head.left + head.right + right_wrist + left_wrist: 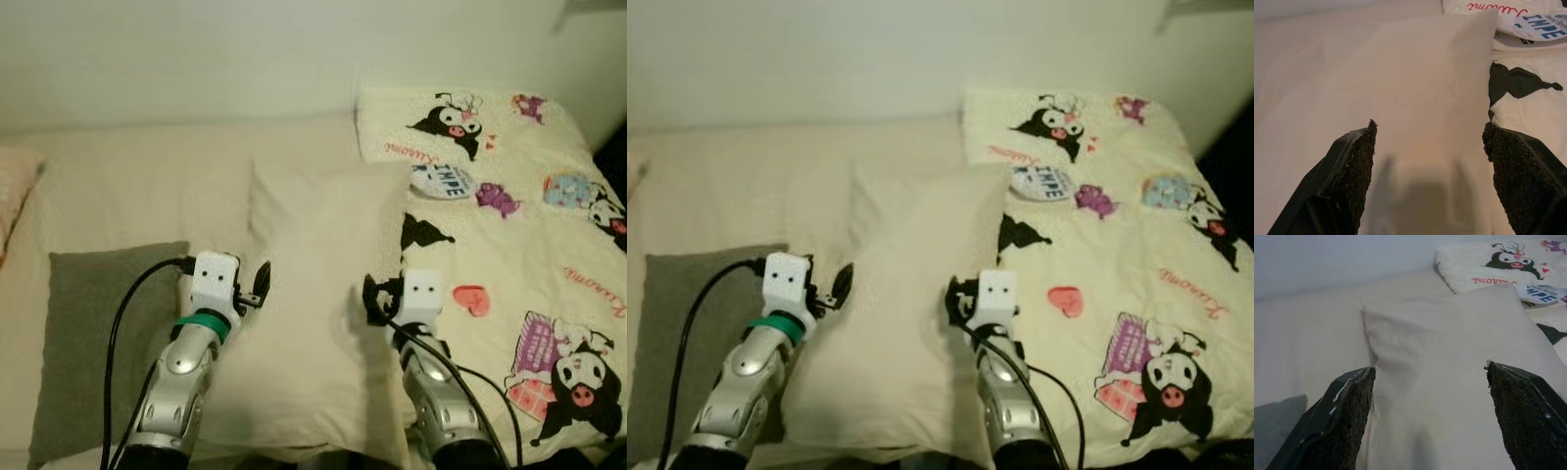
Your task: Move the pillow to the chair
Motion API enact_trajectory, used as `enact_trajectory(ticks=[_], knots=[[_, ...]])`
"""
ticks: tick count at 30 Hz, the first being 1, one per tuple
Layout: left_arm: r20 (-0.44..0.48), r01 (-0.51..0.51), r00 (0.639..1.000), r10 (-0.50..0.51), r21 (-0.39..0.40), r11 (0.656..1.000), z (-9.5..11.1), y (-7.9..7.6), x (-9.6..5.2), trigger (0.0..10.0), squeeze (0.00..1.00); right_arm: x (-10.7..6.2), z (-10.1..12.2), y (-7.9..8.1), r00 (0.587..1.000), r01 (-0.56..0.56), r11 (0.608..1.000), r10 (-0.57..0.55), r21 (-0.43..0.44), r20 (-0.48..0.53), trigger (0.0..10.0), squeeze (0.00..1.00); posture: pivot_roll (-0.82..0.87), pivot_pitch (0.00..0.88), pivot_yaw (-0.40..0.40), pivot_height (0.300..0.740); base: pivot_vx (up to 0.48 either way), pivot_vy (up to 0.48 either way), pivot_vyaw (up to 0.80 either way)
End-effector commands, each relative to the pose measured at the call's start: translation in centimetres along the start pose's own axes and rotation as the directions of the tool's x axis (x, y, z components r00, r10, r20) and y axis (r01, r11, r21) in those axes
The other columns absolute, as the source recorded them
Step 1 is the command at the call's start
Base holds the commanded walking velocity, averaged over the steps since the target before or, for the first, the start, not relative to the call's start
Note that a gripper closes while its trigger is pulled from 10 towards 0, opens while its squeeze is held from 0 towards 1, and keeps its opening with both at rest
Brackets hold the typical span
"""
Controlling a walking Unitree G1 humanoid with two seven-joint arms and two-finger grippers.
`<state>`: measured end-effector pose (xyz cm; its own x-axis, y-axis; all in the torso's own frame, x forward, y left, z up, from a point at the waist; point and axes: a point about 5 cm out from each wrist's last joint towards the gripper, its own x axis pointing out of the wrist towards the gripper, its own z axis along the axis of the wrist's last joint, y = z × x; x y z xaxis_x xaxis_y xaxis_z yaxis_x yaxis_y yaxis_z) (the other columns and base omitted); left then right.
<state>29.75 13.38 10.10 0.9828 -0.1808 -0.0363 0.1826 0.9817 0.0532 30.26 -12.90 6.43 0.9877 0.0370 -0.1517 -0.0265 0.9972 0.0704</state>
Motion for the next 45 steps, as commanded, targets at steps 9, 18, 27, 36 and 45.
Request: enact_trajectory(ticks=[9, 18, 27, 36, 45], knots=[[-0.056, -0.068, 0.996, 0.065, -0.04, 0.997, -1.11, 0.64, -0.42, 10.0, 0.0, -0.31, -0.92, -0.22, 0.999, 0.002, 1.0, -0.001, 0.012, -0.037, 10.0, 0.0, 0.01, 0.06, 0.082, 0.74, 0.0, 0.0, 0.0], [-0.064, -0.079, 0.995, 0.075, -0.061, 0.995, -1.37, 0.69, -0.63, 10.0, 0.0, -0.3, -0.91, -0.06, 0.999, -0.009, 1.0, 0.009, 0.014, -0.039, 10.0, 0.0, 0.01, 0.055, 0.079, 0.74, 0.0, 0.0, 0.0], [-0.063, -0.068, 0.996, 0.065, -0.055, 0.996, -1.38, 0.49, -0.76, 10.0, 0.0, -0.46, -1.1, -0.08, 0.999, -0.007, 1.0, 0.007, 0.017, -0.043, 10.0, 0.0, 0.01, 0.05, 0.079, 0.74, -0.057, 0.0, 0.0], [-0.067, -0.065, 0.996, 0.061, -0.057, 0.996, -1.4, 0.44, -0.74, 10.0, 0.0, -0.54, -1.17, -0.19, 0.999, -0.001, 1.0, 0.002, 0.017, -0.046, 10.0, 0.0, 0.01, 0.056, 0.079, 0.74, -0.3, 0.0, 0.0], [-0.084, -0.079, 0.994, 0.075, -0.054, 0.995, -1.67, 0.55, -0.73, 10.0, 0.0, -0.55, -1.18, -0.28, 0.999, -0.001, 1.0, 0.002, 0.021, -0.05, 10.0, 0.0, 0.01, 0.061, 0.078, 0.74, -0.202, 0.0, 0.0]])
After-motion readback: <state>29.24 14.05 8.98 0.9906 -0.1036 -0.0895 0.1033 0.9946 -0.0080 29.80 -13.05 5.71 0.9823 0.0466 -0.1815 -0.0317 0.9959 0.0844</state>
